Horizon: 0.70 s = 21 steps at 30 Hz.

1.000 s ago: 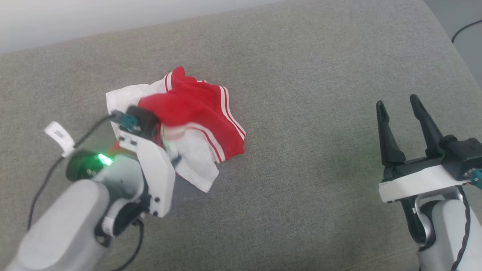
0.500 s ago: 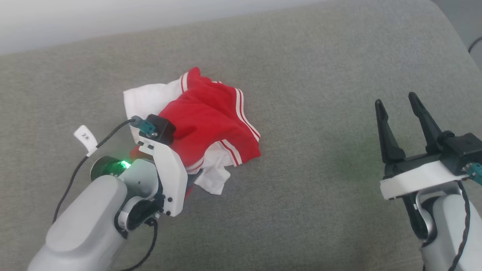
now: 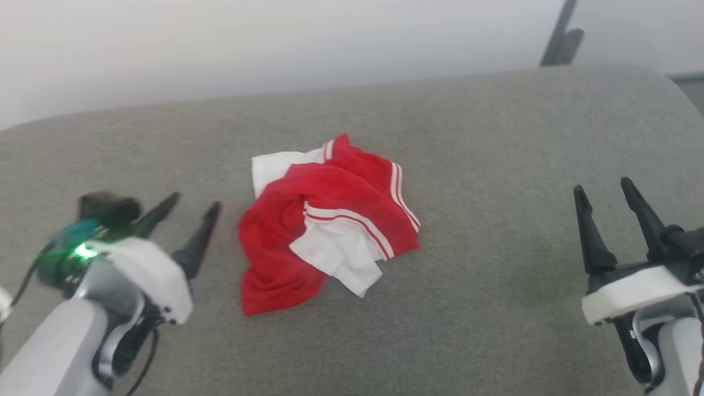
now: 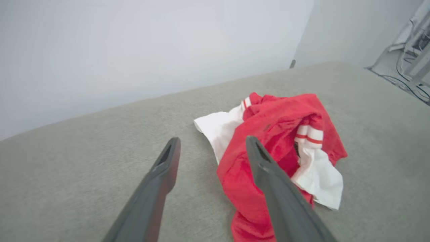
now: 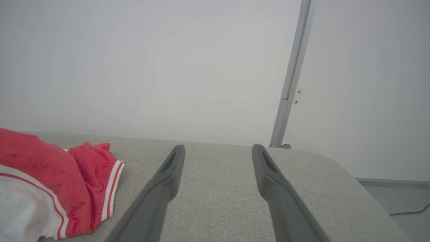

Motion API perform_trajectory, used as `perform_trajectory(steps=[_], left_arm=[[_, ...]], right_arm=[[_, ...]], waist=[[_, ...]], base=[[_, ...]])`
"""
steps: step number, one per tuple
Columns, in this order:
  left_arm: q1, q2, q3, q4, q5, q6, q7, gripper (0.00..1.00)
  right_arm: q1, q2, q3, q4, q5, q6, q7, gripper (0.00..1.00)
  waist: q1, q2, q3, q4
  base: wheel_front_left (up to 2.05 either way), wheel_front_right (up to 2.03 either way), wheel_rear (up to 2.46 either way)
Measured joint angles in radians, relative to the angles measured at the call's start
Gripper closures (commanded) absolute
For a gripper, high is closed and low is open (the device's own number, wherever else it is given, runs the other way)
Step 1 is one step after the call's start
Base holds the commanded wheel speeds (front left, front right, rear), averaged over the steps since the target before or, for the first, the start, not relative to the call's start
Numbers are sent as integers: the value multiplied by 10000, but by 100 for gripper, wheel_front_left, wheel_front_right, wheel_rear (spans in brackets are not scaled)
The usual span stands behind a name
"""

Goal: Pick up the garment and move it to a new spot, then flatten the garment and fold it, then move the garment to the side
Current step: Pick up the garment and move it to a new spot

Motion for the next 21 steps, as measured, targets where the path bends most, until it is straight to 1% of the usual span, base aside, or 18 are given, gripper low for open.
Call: perform_trajectory(steps=[7, 11, 16, 21], left_arm=[[1383, 343, 1114, 203, -48, 247, -2230, 0], [2156, 418, 1714, 453, -326, 299, -3118, 0], [2962, 424, 2161, 706, -489, 293, -3685, 0], [3345, 431, 2297, 978, -560, 173, -3854, 0]], right_arm=[[363, -173, -182, 207, 161, 0, -8, 0], [577, -178, -328, 240, 163, 0, -36, 0], [786, -92, -447, 245, 163, 0, -98, 0], [919, 12, -510, 232, 163, 0, -105, 0]], waist=[[0, 0, -536, 569], [-1, 0, -763, 797], [-1, 0, -942, 980], [0, 0, -1020, 1104]], base=[[0, 0, 0], [0, 0, 0], [0, 0, 0], [0, 0, 0]])
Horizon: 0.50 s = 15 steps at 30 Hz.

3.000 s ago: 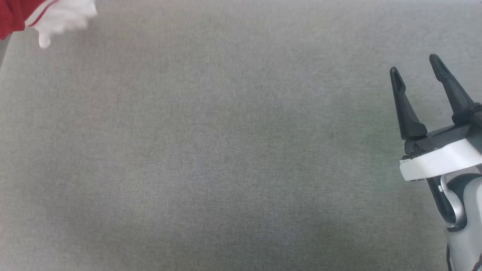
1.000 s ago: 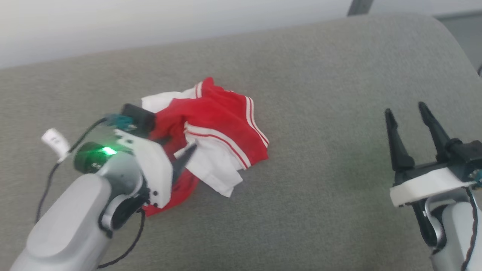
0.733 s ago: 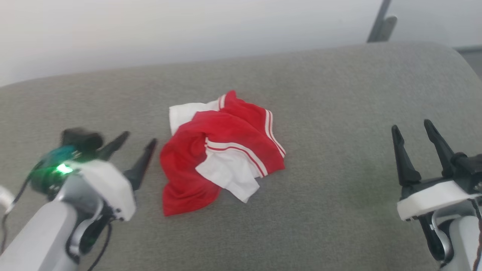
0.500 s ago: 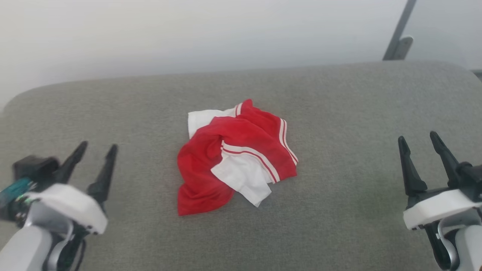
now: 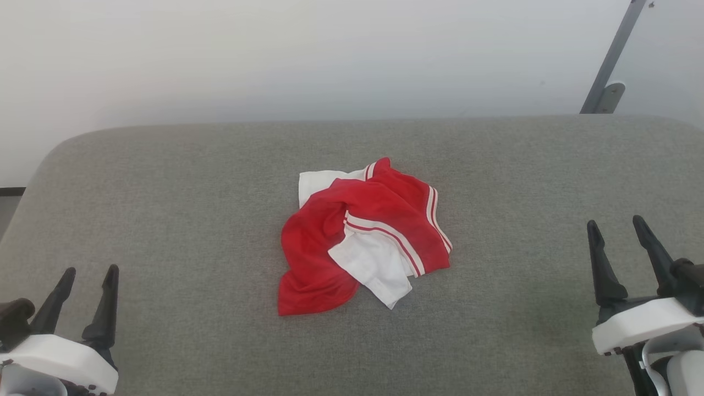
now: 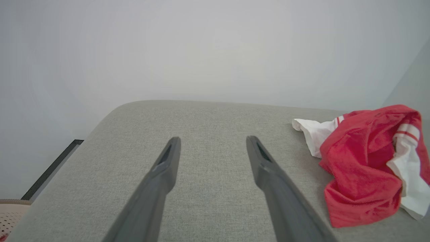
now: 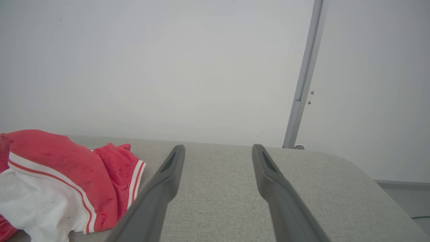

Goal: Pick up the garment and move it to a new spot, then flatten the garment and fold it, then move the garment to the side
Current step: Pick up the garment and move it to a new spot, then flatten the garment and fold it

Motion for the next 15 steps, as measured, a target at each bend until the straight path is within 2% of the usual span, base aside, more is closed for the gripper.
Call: perform_trajectory(steps=[10, 15], left_arm=[[-180, -38, 2, 56, 21, -311, -77, 0], [-416, -144, -69, -58, 167, -364, -119, 0]], right_arm=[[105, 75, 123, -157, 92, 0, 79, 0], [38, -77, 1112, -326, 414, 0, 520, 0]], waist=[[0, 0, 97, 234], [0, 0, 302, 586]], base=[[0, 0, 0], [0, 0, 0]])
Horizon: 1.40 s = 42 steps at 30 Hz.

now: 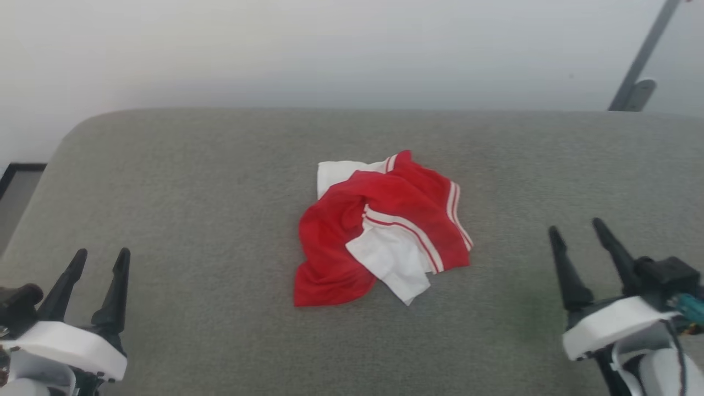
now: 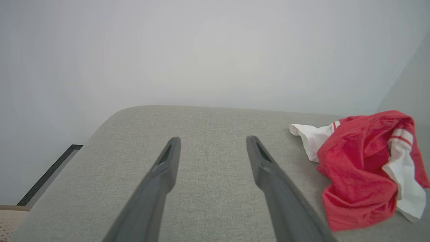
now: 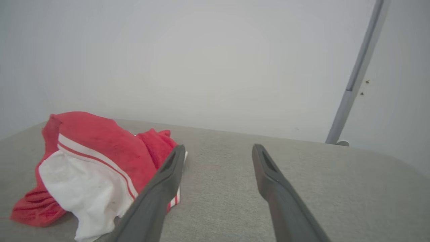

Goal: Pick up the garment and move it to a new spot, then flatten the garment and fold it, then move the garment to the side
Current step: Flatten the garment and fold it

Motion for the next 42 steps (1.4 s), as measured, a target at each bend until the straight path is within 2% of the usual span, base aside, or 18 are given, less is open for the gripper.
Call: perform_trajectory(steps=[5, 10, 21, 27, 28, 29, 36, 39, 42], left_arm=[[-293, -211, -213, -65, 71, -79, -4, 0], [-662, -430, -405, -25, 115, -176, -4, 0], [-1623, -1329, -980, 709, 299, -650, -50, 0], [-2138, -1814, -1160, 1198, 385, -884, -59, 0], [-2209, -1875, -1160, 1266, 403, -945, -61, 0], [-2266, -1919, -1158, 1335, 433, -955, -61, 0], [-2273, -2127, -688, 1494, 621, -1087, -88, 0], [-2170, -2107, -424, 1384, 696, -1127, -88, 0], [-2011, -2029, -182, 1243, 719, -1137, -88, 0]], right_arm=[[-303, -378, 1379, -36, 614, 0, 794, 0], [-749, -982, 2579, 4, 1220, 0, 2044, 0], [-2011, -2079, 4010, 378, 1737, 0, 4663, 0], [-2726, -2282, 4602, 918, 1848, 2, 5885, 0], [-2845, -2280, 4638, 1012, 1843, 6, 6031, 47], [-2969, -2288, 4717, 1083, 1730, 6, 6100, 100], [-3212, -2150, 4604, 1018, 1858, 6, 6272, 100], [-2926, -2332, 4382, 483, 2061, 10, 6529, 100], [-2621, -2777, 3820, -209, 2153, 8, 6755, 100]], waist=[[0, 0, 231, 538], [0, 0, 544, 1136], [0, 0, 1522, 2294], [0, 0, 2046, 2903], [0, 0, 2112, 2978], [0, 0, 2172, 3044], [0, 0, 2233, 2962], [0, 0, 2149, 2705], [0, 0, 2073, 2368]], base=[[0, 0, 0], [0, 0, 0], [0, 0, 0], [0, 0, 0], [0, 0, 0], [0, 0, 0], [0, 0, 0], [0, 0, 0], [0, 0, 0]])
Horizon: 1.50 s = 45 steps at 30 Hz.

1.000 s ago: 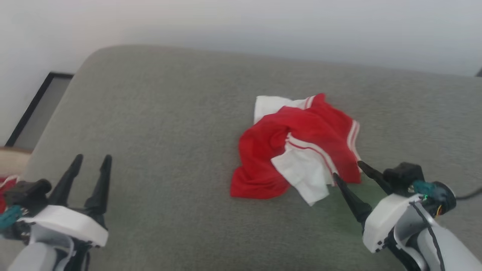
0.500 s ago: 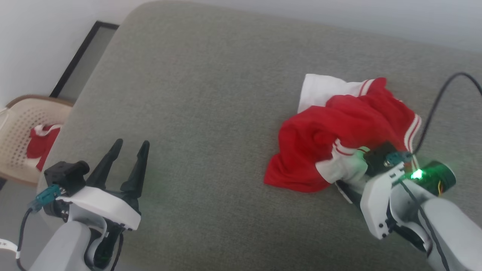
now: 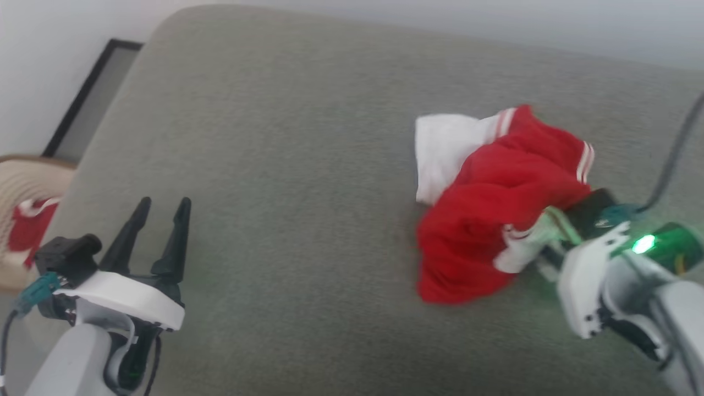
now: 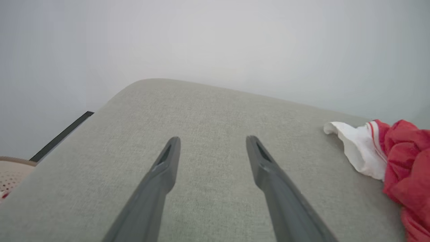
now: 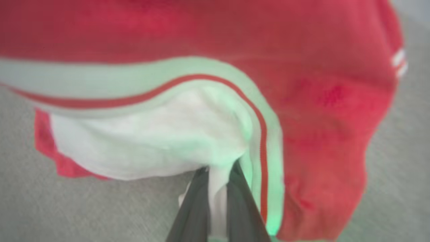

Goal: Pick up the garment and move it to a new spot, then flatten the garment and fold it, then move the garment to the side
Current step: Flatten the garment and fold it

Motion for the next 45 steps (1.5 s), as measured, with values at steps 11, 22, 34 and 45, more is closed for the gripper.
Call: perform_trajectory(steps=[11, 22, 34, 45], left_arm=[[208, 268, 495, -422, 86, -35, -2, 0], [-61, 236, 128, -299, 115, -52, 59, 0], [-540, 894, -290, -721, -458, -81, 1348, 0], [-1924, 1739, -1168, -1501, -1003, -81, 4286, 0]], right_arm=[[1529, -1582, -2006, -1710, 598, -2, 721, 100], [1694, -1455, -2025, 247, 1112, -8, -119, 83], [1137, -1338, -1567, 525, 1225, -8, -163, 0], [1124, -194, -2857, -976, 134, -6, -1264, 0]], waist=[[0, 0, -133, -1191], [0, 0, 41, -1388], [0, 0, -275, -1911], [0, 0, -576, -3207]], base=[[0, 0, 0], [0, 0, 0], [0, 0, 0], [0, 0, 0]])
